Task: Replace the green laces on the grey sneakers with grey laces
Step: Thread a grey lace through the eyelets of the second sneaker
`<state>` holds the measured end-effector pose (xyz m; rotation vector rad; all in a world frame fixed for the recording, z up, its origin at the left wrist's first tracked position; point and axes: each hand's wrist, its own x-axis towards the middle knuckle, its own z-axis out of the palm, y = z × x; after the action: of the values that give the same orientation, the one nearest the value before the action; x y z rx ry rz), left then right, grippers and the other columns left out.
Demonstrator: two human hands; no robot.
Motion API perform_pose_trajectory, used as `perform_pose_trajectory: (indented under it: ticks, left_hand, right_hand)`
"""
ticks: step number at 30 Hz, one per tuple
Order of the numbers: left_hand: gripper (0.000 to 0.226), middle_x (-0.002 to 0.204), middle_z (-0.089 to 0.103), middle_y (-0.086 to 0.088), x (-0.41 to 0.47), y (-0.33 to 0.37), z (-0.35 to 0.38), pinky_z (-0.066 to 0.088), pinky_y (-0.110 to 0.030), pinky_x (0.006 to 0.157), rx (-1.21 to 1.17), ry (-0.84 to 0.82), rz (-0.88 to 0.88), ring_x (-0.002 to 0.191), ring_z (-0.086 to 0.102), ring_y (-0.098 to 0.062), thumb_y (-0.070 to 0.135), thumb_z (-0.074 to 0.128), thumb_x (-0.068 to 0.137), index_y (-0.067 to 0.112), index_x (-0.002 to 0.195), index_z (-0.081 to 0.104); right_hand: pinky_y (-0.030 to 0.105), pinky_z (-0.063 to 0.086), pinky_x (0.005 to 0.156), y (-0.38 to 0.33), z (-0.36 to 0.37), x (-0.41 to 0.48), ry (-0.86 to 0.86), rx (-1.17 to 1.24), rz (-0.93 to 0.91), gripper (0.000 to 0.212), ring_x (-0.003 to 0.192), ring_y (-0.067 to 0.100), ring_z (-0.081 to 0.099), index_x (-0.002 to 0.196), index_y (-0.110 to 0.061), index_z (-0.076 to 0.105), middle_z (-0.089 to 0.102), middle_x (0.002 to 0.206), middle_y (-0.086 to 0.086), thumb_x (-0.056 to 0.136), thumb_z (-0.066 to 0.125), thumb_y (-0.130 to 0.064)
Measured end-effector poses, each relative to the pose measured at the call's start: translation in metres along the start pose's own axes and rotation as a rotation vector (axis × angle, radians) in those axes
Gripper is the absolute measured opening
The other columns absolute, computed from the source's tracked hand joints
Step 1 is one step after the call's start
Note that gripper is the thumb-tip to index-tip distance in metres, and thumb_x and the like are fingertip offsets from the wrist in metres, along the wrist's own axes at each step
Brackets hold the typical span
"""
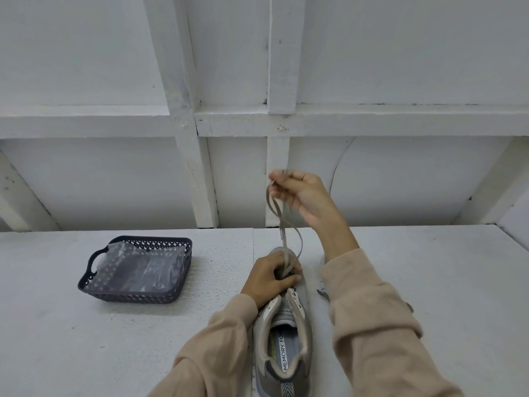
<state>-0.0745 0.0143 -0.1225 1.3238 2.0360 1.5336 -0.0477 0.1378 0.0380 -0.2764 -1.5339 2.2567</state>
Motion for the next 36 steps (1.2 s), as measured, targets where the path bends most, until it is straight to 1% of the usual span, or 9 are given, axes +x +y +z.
perform_pose_trajectory:
  ticks: [6, 11, 14, 17, 20, 22, 27, 32, 36]
  left_hand:
    - [0.023, 0.092, 0.072, 0.008, 0.0, 0.001, 0.001, 0.055, -0.031, 0.086, -0.042, -0.02, -0.069, 0.088, 0.07, -0.012, 0.008, 0.075, 0.074, 0.026, 0.088, 0.07]
    - [0.033, 0.091, 0.071, 0.011, -0.001, 0.002, 0.001, 0.049, -0.016, 0.085, -0.051, 0.004, -0.091, 0.086, 0.068, -0.004, 0.007, 0.078, 0.075, 0.034, 0.091, 0.068]
    - [0.036, 0.1, 0.069, 0.009, -0.001, 0.001, 0.002, 0.05, -0.02, 0.086, -0.041, 0.012, -0.079, 0.091, 0.065, -0.005, 0.015, 0.08, 0.073, 0.04, 0.096, 0.066]
    - [0.04, 0.107, 0.064, 0.005, -0.001, -0.001, 0.002, 0.051, -0.028, 0.088, -0.026, 0.038, -0.077, 0.1, 0.062, -0.011, 0.029, 0.079, 0.07, 0.039, 0.105, 0.063]
    - [0.046, 0.106, 0.066, 0.006, -0.001, -0.001, 0.003, 0.052, -0.024, 0.084, -0.072, 0.067, -0.115, 0.096, 0.064, -0.009, 0.021, 0.082, 0.071, 0.033, 0.11, 0.06]
    - [0.049, 0.103, 0.067, 0.008, -0.001, 0.0, 0.003, 0.05, -0.018, 0.081, -0.086, 0.078, -0.119, 0.094, 0.064, -0.003, 0.011, 0.081, 0.073, 0.034, 0.109, 0.059]
    - [0.043, 0.088, 0.068, 0.014, -0.002, 0.003, 0.003, 0.05, -0.018, 0.075, -0.101, 0.091, -0.129, 0.081, 0.063, -0.002, 0.003, 0.078, 0.072, 0.03, 0.099, 0.057]
    - [0.049, 0.09, 0.069, 0.006, -0.002, 0.001, 0.002, 0.055, -0.031, 0.081, -0.127, 0.089, -0.119, 0.088, 0.067, -0.013, 0.001, 0.077, 0.072, 0.026, 0.109, 0.058]
    - [0.046, 0.084, 0.067, 0.008, -0.001, -0.003, 0.003, 0.053, -0.025, 0.077, -0.138, 0.081, -0.144, 0.083, 0.065, -0.007, -0.002, 0.078, 0.071, 0.028, 0.101, 0.059]
  right_hand:
    - [0.034, 0.062, 0.068, 0.04, -0.038, 0.008, 0.025, -0.554, 0.329, 0.017, 0.077, 0.028, 0.071, 0.103, 0.006, 0.061, 0.063, 0.098, 0.018, 0.092, 0.064, -0.006]
    - [0.043, 0.061, 0.067, 0.036, -0.054, 0.001, 0.117, -0.958, 0.357, 0.028, 0.068, 0.039, 0.071, 0.105, 0.016, 0.061, 0.063, 0.097, 0.023, 0.087, 0.068, -0.004]
    - [0.026, 0.052, 0.046, 0.03, -0.057, -0.014, 0.027, -1.079, 0.467, 0.02, 0.051, 0.027, 0.065, 0.087, 0.008, 0.066, 0.064, 0.069, 0.017, 0.09, 0.066, -0.012]
    - [0.02, 0.043, 0.047, 0.031, -0.056, -0.033, -0.152, -1.177, 0.562, 0.027, 0.048, 0.018, 0.06, 0.08, -0.004, 0.069, 0.069, 0.073, 0.012, 0.093, 0.062, -0.026]
    - [0.02, 0.039, 0.047, 0.041, -0.059, -0.041, -0.239, -1.128, 0.523, 0.015, 0.055, 0.014, 0.056, 0.088, -0.011, 0.072, 0.071, 0.09, 0.011, 0.092, 0.065, -0.025]
    - [0.019, 0.036, 0.045, 0.047, -0.059, -0.043, -0.25, -1.082, 0.461, 0.016, 0.055, 0.012, 0.052, 0.094, -0.007, 0.072, 0.065, 0.082, 0.007, 0.089, 0.069, -0.023]
    - [0.018, 0.029, 0.041, 0.07, -0.052, -0.049, -0.125, -0.805, 0.363, 0.011, 0.044, 0.009, 0.049, 0.078, -0.006, 0.069, 0.057, 0.059, 0.005, 0.084, 0.074, -0.014]
    - [0.019, 0.037, 0.041, 0.072, -0.049, -0.052, -0.072, -0.741, 0.23, 0.03, 0.048, 0.013, 0.052, 0.083, 0.013, 0.067, 0.062, 0.067, 0.013, 0.073, 0.083, -0.011]
    - [0.018, 0.039, 0.04, 0.064, -0.044, -0.055, -0.093, -0.674, 0.177, 0.021, 0.046, 0.011, 0.056, 0.067, 0.006, 0.063, 0.064, 0.065, 0.009, 0.072, 0.082, -0.003]
